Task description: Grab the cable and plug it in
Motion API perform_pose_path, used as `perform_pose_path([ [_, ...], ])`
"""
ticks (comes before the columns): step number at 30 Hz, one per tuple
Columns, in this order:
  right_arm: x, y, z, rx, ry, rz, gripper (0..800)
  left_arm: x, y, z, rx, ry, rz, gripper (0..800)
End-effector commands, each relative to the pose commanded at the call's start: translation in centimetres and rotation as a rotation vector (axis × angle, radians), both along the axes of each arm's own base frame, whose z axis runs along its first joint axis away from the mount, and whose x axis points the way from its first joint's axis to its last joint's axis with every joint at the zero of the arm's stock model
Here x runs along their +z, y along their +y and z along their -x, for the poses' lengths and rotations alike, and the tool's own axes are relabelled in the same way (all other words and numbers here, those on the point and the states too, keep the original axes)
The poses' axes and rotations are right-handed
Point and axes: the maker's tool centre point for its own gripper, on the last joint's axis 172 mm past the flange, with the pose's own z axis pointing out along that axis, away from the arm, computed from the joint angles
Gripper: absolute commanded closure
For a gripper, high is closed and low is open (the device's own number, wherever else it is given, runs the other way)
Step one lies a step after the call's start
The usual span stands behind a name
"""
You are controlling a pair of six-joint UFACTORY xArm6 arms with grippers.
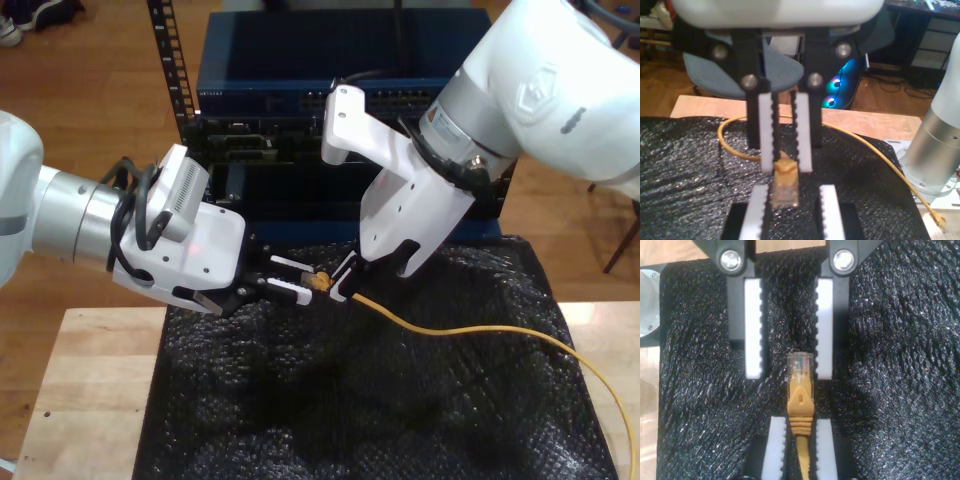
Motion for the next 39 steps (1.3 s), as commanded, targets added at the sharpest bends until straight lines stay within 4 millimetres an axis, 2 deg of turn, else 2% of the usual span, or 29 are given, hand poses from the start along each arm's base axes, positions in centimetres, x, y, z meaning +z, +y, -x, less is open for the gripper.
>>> perform_pose_path([
  [23,-0.09,0.13,0.14,-0.001,0.007,-0.007,793,0.17,-0.08,0.24,-0.008,0.003,0.008,617],
  [29,-0.17,0.10,0.13,-0.001,0.008,-0.005,794,0.19,-0.10,0.27,-0.009,0.003,0.009,668],
  [34,-0.24,0.09,0.17,-0.001,0.009,-0.004,793,0.14,-0.11,0.31,-0.009,0.005,0.009,759],
  [39,-0.24,0.09,0.17,-0.001,0.009,-0.004,793,0.55,-0.29,0.08,-0.001,0.002,0.025,780],
])
